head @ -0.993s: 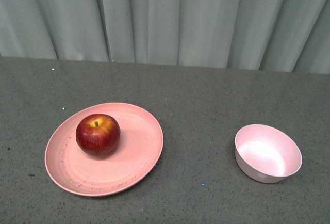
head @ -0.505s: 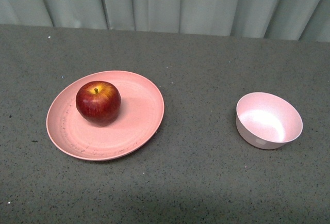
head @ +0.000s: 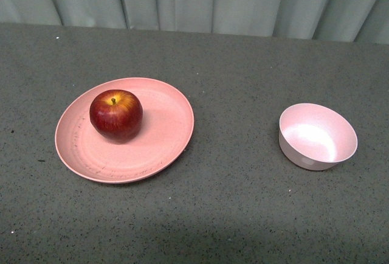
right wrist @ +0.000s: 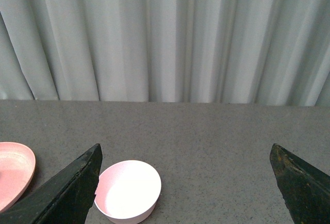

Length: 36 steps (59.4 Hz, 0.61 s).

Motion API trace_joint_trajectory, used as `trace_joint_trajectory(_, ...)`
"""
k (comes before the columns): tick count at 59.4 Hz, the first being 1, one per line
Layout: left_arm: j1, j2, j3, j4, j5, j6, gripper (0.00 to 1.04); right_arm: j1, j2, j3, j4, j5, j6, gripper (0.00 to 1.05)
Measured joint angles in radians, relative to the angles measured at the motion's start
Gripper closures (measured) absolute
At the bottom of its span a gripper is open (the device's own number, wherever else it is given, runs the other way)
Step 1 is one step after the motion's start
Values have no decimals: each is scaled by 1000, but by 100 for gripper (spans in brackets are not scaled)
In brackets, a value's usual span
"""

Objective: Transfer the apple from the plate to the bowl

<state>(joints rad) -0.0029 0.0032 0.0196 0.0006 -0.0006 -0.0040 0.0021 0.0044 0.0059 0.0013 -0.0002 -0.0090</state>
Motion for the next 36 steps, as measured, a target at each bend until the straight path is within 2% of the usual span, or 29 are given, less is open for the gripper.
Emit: trace_joint_trajectory(36, 0, 0, 0, 0, 0, 0, 7, 0, 0, 0, 0, 0, 0, 9)
